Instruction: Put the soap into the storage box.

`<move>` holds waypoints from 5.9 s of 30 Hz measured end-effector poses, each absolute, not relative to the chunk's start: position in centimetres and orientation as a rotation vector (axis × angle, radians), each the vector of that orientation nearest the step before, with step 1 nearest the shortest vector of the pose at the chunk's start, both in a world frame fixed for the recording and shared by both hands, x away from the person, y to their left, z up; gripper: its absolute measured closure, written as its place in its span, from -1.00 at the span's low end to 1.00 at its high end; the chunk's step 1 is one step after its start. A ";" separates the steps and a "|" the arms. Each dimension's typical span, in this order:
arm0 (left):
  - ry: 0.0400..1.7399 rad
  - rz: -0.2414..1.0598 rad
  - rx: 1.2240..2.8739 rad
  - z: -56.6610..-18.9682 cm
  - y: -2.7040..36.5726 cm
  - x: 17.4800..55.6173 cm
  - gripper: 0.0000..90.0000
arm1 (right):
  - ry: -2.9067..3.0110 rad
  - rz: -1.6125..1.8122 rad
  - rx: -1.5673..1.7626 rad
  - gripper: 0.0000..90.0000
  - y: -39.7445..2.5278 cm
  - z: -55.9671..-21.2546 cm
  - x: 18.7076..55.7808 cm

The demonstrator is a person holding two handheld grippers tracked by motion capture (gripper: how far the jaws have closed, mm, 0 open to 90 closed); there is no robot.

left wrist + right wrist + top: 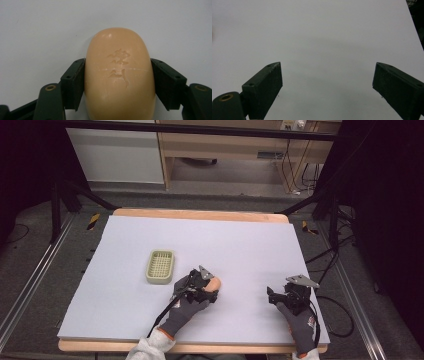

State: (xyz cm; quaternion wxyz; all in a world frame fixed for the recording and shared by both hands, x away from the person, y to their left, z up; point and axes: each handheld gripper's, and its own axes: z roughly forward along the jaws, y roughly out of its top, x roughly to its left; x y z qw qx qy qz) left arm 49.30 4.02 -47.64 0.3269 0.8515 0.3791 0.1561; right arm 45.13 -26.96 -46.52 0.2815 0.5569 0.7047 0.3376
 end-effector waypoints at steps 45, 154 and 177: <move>0.977 0.439 2.138 -42.2 9.2 47.3 -0.29 | 1.876 0.905 1.494 -0.79 -27.0 -46.4 45.0; 1.324 0.531 2.028 -45.0 19.0 54.8 -0.29 | 1.906 0.901 1.489 -0.80 -26.3 -46.8 45.2; 1.317 0.554 2.037 -45.5 18.7 54.7 -0.31 | 1.902 0.918 1.509 -0.82 -26.6 -47.0 45.1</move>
